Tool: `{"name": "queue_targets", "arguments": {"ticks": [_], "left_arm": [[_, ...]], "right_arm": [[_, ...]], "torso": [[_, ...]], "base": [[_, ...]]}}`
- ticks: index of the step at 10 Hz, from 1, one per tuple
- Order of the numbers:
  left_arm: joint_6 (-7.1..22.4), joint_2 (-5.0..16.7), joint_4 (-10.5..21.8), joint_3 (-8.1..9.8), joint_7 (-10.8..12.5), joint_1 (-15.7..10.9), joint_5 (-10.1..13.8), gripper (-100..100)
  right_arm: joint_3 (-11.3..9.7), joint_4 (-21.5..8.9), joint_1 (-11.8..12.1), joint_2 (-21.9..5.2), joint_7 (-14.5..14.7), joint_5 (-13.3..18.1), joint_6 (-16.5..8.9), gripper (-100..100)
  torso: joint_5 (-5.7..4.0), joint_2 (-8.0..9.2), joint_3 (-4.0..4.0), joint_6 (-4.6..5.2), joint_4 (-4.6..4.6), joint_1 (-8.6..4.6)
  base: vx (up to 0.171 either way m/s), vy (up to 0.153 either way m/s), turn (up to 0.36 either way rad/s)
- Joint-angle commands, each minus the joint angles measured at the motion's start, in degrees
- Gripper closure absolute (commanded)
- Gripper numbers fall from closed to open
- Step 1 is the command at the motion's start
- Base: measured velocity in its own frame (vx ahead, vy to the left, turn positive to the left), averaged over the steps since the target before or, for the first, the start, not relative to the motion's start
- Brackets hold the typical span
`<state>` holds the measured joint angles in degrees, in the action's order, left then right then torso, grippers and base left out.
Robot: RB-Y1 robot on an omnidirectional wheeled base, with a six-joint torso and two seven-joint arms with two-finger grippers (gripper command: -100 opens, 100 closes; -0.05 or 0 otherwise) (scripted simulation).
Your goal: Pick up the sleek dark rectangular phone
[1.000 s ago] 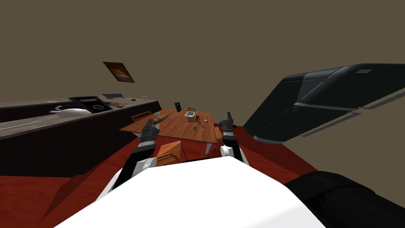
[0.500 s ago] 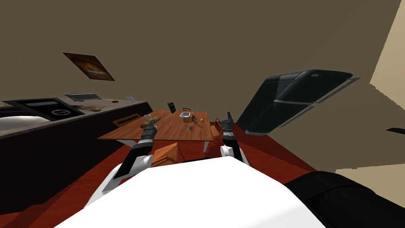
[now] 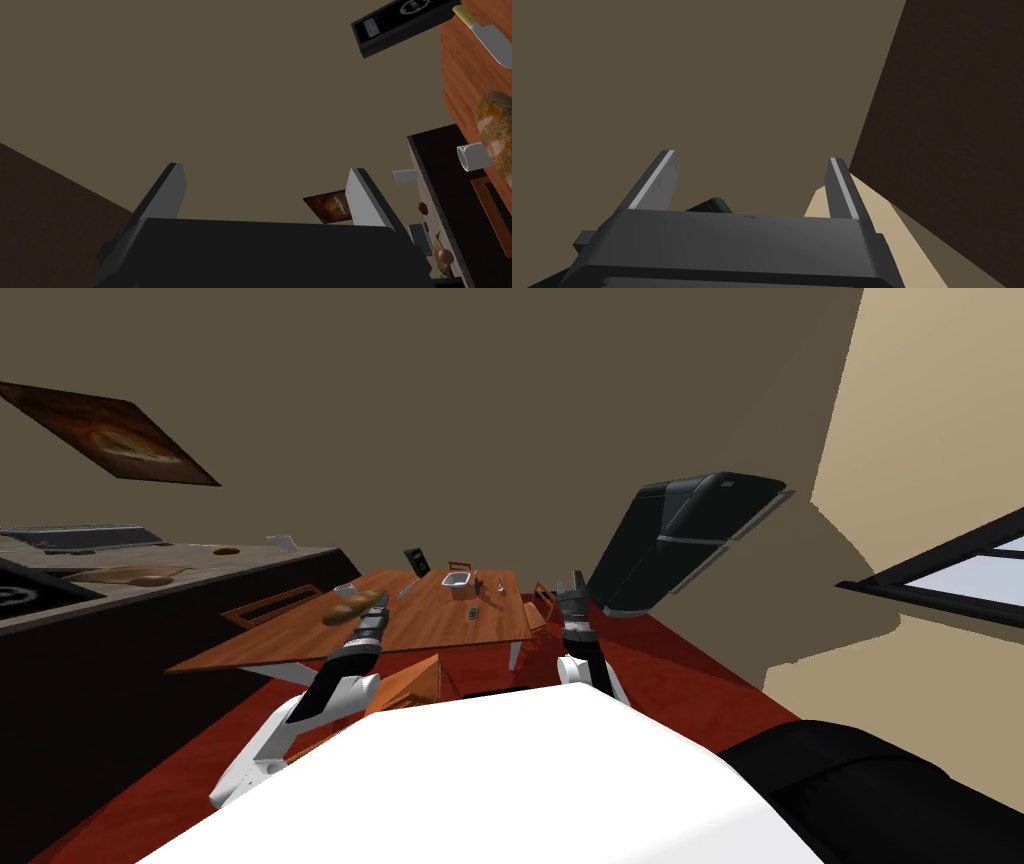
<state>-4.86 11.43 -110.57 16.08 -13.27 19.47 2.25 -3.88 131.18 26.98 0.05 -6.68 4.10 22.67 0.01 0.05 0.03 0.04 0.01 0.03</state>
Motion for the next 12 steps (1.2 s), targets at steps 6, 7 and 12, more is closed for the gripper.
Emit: {"name": "queue_targets", "arguments": {"ticks": [6, 7, 12], "left_arm": [[10.18, 3.2, 7.21, 6.01, -6.78, -4.65, -1.31, -100], [11.97, 3.95, 8.55, 7.66, -8.42, -6.09, -1.66, -100], [19.16, 5.38, 14.13, 10.87, -12.96, -8.98, -2.2, -100]], "right_arm": [[0.01, 0.0, 0.02, 0.0, 0.0, 0.0, 0.0, 0], [0.01, 0.0, 0.01, 0.0, 0.0, 0.0, 0.0, 0], [0.01, 0.0, 0.01, 0.0, 0.0, 0.0, 0.0, 0]], "torso": [[0.01, -0.01, -0.01, -0.08, 0.0, 0.03], [0.0, -0.01, -0.01, -0.04, 0.0, 0.03], [0.01, -0.04, -0.02, -0.04, -0.01, 0.04]], "base": [[-0.015, 0.004, -0.208], [-0.024, 0.007, -0.422], [-0.012, 0.008, -0.213]]}}
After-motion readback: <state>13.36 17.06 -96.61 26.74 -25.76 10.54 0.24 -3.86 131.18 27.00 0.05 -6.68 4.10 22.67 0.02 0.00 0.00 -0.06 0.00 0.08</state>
